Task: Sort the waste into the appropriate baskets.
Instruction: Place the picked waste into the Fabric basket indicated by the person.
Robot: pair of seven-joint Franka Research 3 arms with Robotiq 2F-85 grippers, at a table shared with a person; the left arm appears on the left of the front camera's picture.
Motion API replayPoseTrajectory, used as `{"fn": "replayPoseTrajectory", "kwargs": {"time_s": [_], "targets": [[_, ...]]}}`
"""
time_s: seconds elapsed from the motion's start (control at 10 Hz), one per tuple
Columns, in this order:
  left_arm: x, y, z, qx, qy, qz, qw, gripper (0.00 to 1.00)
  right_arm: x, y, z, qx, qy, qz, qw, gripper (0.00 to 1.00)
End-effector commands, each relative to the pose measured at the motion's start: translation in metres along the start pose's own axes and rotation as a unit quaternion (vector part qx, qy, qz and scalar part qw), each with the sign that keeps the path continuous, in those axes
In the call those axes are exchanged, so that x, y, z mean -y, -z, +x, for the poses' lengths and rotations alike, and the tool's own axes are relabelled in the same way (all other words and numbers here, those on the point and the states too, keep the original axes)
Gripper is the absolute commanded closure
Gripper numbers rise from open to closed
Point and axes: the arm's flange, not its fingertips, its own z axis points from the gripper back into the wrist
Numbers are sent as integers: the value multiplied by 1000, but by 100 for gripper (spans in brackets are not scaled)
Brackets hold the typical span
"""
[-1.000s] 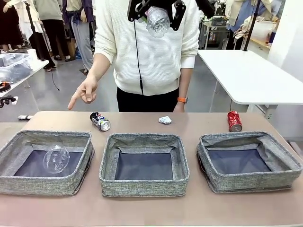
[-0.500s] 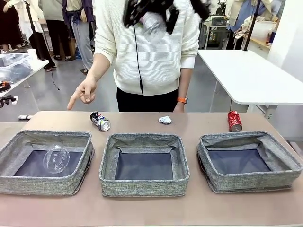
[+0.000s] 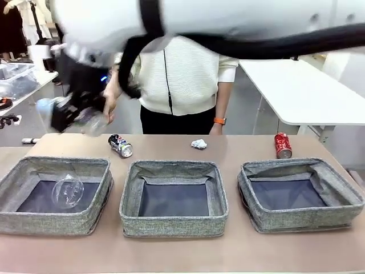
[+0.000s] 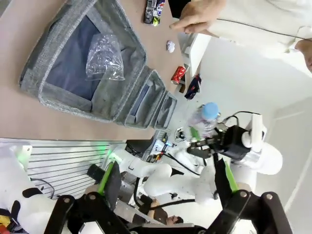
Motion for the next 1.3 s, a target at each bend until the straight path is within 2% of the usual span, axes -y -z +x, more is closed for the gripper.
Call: {"fn": "replayPoseTrajectory", "kwargs": {"time_s": [0.0, 0.1, 0.2, 0.3, 0.5, 0.8, 0.9, 1.2], "targets": [[-1, 10, -5, -40, -19, -17, 999, 0, 17, -37, -20, -11, 59, -22, 998, 100], [0, 0, 0, 0, 0, 0, 1000, 0, 17, -37, -20, -11, 59, -22, 998, 100], [0, 0, 0, 0, 0, 0, 1000, 0, -2, 10, 5, -1, -2, 5, 1000, 100], [0, 0, 0, 0, 0, 0, 1000, 0, -3, 11, 0, -16, -37, -17, 999, 100], [0, 0, 0, 0, 0, 0, 1000, 0, 5, 39, 14, 22, -90, -5, 996, 100], [0, 0, 0, 0, 0, 0, 1000, 0, 26, 109, 17, -13, -130, -1, 991, 100], [0, 0, 0, 0, 0, 0, 1000, 0, 24, 114, 16, -24, -154, -14, 988, 100], [0, 0, 0, 0, 0, 0, 1000, 0, 27, 115, 17, -23, -155, -11, 988, 100]]}}
